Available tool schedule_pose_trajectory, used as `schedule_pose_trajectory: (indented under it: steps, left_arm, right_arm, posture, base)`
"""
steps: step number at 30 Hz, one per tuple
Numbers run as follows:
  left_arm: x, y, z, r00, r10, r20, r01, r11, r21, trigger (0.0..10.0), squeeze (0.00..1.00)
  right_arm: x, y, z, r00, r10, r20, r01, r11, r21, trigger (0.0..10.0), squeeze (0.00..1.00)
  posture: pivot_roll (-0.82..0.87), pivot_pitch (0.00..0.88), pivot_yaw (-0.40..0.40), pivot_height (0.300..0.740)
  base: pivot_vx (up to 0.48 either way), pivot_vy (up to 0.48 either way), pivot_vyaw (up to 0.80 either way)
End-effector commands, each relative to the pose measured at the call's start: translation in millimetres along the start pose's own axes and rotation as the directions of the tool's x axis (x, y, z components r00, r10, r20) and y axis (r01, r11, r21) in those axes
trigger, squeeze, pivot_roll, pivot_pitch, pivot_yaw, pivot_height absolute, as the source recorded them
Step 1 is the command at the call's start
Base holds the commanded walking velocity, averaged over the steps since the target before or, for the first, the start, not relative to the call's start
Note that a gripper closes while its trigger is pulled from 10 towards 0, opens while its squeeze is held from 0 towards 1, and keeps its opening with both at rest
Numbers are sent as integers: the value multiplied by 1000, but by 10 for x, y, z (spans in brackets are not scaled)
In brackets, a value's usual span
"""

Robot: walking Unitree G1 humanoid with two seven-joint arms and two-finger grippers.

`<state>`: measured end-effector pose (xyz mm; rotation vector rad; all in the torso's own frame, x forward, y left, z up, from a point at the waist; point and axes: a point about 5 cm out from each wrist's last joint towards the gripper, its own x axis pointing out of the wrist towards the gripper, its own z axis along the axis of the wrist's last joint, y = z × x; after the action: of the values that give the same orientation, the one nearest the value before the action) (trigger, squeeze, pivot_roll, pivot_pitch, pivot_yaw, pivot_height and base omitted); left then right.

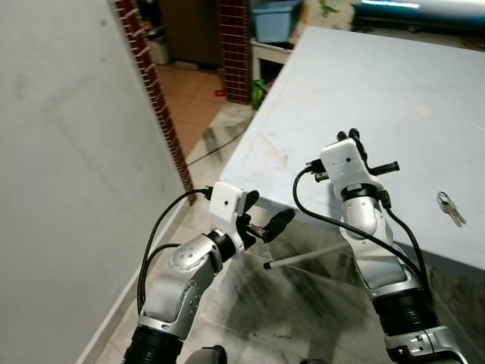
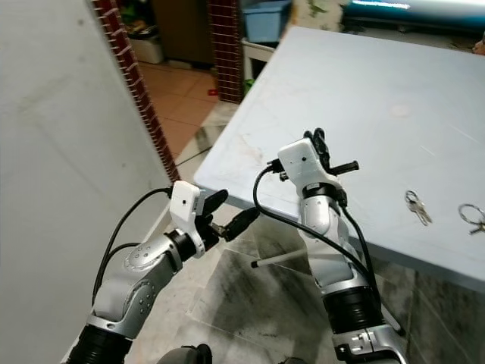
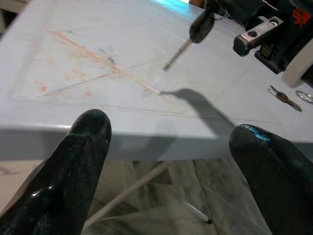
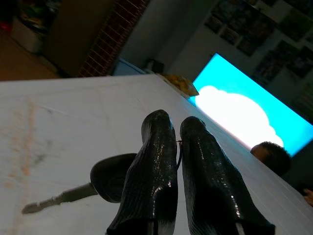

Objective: Hang keys on a hook

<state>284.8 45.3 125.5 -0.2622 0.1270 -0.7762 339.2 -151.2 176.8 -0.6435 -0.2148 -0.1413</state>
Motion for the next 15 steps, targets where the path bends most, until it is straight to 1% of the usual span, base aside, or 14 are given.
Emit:
schedule_pose_trajectory:
  steps: [1, 5, 11, 12, 13, 15]
  left_arm:
    - [-11, 17, -14, 1000, 10, -6, -10, 1000, 4, 10000, 0]
    - [-16, -5, 5, 1000, -14, 7, 14, 1000, -20, 10000, 0]
    - [-15, 9, 7, 1000, 6, 10, -6, 1000, -5, 10000, 0]
    - [-14, 21, 14, 1000, 21, 17, -21, 1000, -1, 10000, 0]
    - [-15, 79, 39, 996, 79, 37, -80, 997, 20, 10000, 0]
    - [-23, 141, 62, 989, 136, 57, -139, 990, 35, 10000, 0]
  right_arm:
    - [7, 13, 29, 1000, 5, 10, -5, 1000, 9, 10000, 0]
    - [4, -4, 3, 1000, 4, 0, -4, 1000, 20, 10000, 0]
    - [14, -12, -1, 1000, 6, -2, -6, 1000, 24, 10000, 0]
    - [15, -11, -2, 1000, 7, -3, -6, 1000, 25, 10000, 0]
    - [16, -10, -3, 1000, 8, -4, -8, 999, 30, 10000, 0]
    - [18, -9, -1, 1000, 10, -4, -10, 999, 34, 10000, 0]
  posture:
    - [-16, 113, 79, 740]
    - [-16, 114, 78, 740]
    - [-18, 113, 75, 740]
    - [-18, 113, 75, 740]
    - [-18, 113, 75, 740]
    - [-18, 113, 75, 740]
  base:
    - [0, 0, 800]
    - [0, 0, 800]
    - [0, 0, 800]
    - [0, 0, 800]
    - [0, 0, 800]
    - [0, 0, 800]
